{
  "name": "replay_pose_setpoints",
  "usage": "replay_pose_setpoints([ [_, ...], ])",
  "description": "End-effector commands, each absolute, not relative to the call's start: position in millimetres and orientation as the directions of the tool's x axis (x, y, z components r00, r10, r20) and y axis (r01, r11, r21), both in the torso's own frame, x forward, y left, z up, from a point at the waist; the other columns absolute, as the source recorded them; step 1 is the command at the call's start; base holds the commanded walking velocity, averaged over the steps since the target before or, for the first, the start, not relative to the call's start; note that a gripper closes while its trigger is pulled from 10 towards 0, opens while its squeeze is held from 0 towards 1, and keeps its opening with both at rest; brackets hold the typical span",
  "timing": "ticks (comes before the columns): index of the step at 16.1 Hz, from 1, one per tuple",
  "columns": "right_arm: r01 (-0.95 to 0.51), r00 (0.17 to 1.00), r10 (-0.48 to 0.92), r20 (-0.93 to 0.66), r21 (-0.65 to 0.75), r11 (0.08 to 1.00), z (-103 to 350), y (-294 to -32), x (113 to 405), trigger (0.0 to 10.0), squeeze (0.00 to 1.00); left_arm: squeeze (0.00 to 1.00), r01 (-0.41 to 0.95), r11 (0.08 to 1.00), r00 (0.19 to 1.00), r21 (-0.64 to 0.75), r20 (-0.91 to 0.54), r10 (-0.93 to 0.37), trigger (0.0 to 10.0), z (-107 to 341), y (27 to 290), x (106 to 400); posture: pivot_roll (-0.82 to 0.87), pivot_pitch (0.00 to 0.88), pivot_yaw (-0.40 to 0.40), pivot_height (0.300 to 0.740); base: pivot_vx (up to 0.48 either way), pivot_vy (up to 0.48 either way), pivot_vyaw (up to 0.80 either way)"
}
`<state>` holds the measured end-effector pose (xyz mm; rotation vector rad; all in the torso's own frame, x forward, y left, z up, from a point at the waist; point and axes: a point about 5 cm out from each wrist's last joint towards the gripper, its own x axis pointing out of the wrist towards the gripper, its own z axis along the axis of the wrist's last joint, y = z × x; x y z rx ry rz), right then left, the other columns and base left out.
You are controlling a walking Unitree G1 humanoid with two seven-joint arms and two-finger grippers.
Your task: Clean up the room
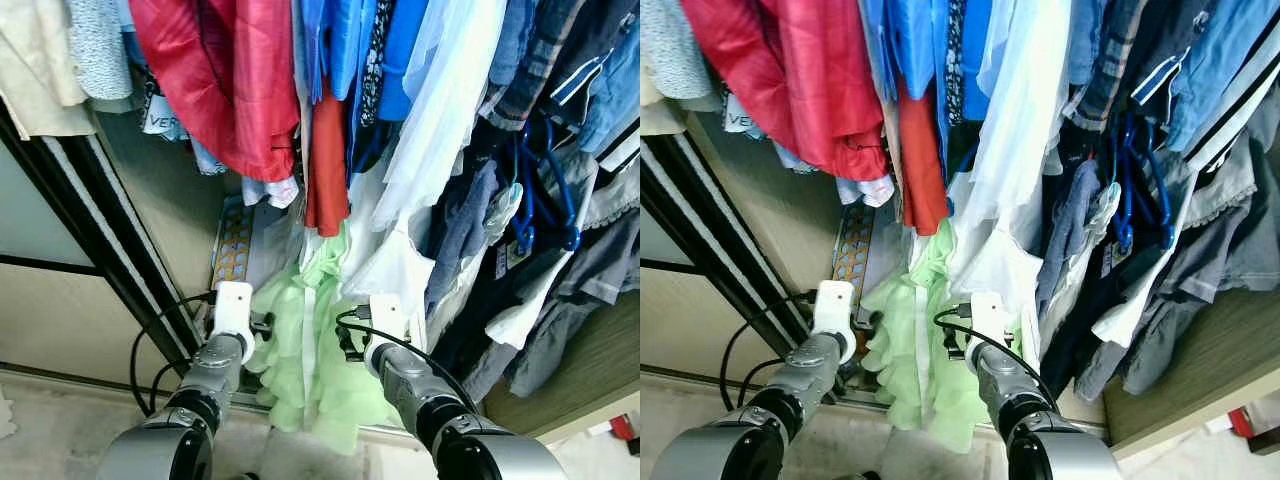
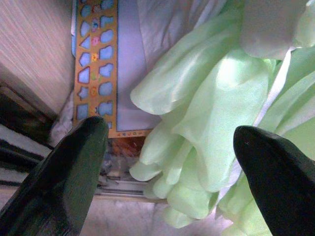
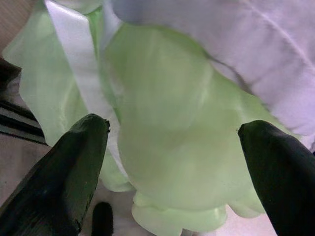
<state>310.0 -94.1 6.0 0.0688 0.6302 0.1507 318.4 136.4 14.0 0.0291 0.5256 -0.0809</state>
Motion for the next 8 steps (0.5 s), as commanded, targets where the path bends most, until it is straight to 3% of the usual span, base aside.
replay_pose_setpoints([
  [1,-0.081,0.803,0.150,-0.576,0.145,0.986,10,-101,315,10.0,0.00,0.00,0.101,0.995,0.850,0.019,-0.521,-0.076,10.0,12,135,317,-0.11,0.000,-0.019,0.740,0.000,0.000,0.00],
  [2,-0.069,0.821,0.167,-0.546,0.196,0.978,19,-101,323,10.0,0.00,0.00,0.164,0.985,0.838,0.046,-0.534,-0.114,10.0,9,132,314,-0.08,0.000,-0.040,0.740,0.000,0.000,0.00],
  [4,-0.058,0.837,0.176,-0.519,0.237,0.970,27,-96,329,10.0,0.00,0.00,0.101,0.995,0.854,0.011,-0.514,-0.081,10.0,14,141,318,-0.04,0.000,-0.053,0.740,0.000,0.000,0.00],
  [5,-0.140,0.862,0.209,-0.462,0.179,0.974,40,-86,337,10.0,0.00,0.00,-0.001,0.999,0.890,-0.042,-0.456,-0.018,10.0,25,155,327,-0.01,0.000,-0.058,0.740,0.000,0.000,0.00],
  [8,-0.195,0.901,0.208,-0.381,0.074,0.978,56,-89,348,10.0,0.00,0.00,0.076,0.997,0.933,0.001,-0.352,-0.070,10.0,46,180,338,-0.02,0.004,-0.079,0.740,0.000,0.000,0.00],
])
